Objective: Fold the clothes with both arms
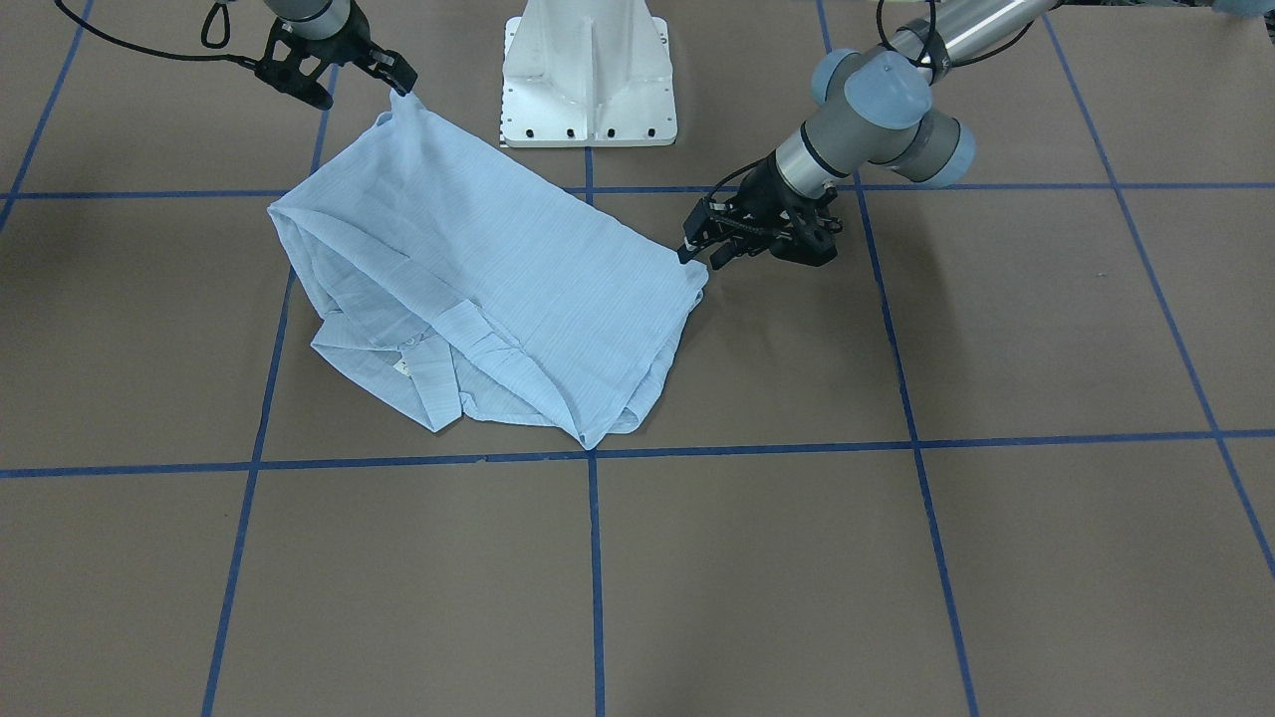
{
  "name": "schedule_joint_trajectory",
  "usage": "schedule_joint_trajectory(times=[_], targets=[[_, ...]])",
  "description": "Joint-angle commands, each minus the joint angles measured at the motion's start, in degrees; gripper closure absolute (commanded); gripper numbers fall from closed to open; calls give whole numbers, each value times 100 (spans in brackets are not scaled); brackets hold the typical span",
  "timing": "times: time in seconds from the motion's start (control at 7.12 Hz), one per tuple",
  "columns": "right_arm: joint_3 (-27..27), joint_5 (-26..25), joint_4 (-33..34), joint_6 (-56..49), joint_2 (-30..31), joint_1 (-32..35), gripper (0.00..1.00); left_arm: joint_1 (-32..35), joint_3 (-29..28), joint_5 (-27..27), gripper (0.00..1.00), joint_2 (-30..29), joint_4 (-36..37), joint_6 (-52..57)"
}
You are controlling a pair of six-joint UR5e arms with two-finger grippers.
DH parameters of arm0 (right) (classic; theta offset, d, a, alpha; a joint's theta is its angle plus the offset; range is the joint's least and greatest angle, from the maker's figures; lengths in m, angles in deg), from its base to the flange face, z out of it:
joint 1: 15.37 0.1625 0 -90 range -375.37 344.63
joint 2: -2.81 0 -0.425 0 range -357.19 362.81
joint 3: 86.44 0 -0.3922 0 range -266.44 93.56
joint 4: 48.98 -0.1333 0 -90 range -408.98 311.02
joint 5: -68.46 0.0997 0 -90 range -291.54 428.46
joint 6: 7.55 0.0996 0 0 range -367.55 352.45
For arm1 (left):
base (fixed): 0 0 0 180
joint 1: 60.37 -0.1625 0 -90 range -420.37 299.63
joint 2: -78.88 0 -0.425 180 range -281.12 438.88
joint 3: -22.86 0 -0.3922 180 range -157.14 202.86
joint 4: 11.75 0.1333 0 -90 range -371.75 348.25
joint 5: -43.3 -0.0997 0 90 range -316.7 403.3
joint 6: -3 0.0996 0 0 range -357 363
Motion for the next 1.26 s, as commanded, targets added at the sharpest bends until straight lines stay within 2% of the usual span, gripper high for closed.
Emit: schedule_joint_trajectory(times=[0.0, 0.14, 0.28, 0.7, 0.98, 1.12], targets=[[41, -30, 1, 0, -18, 5, 0, -19, -94, 0, 74, -83, 0, 0], [50, -47, 1, 0, -10, 14, 0, -19, -85, 17, 100, -40, -9, 70], [51, -126, 1, 0, -1, 14, 0, 51, -68, 35, 100, -31, -9, 79], [147, -135, 1, 0, -9, 31, 0, 235, -85, 61, 100, 110, -18, 1052], [147, -135, 1, 0, -18, 180, 0, 821, -679, 79, 100, 41, -70, 2096], [138, -135, -8, 0, -18, 251, 0, 1199, -1170, 88, 100, -291, -62, 2483]])
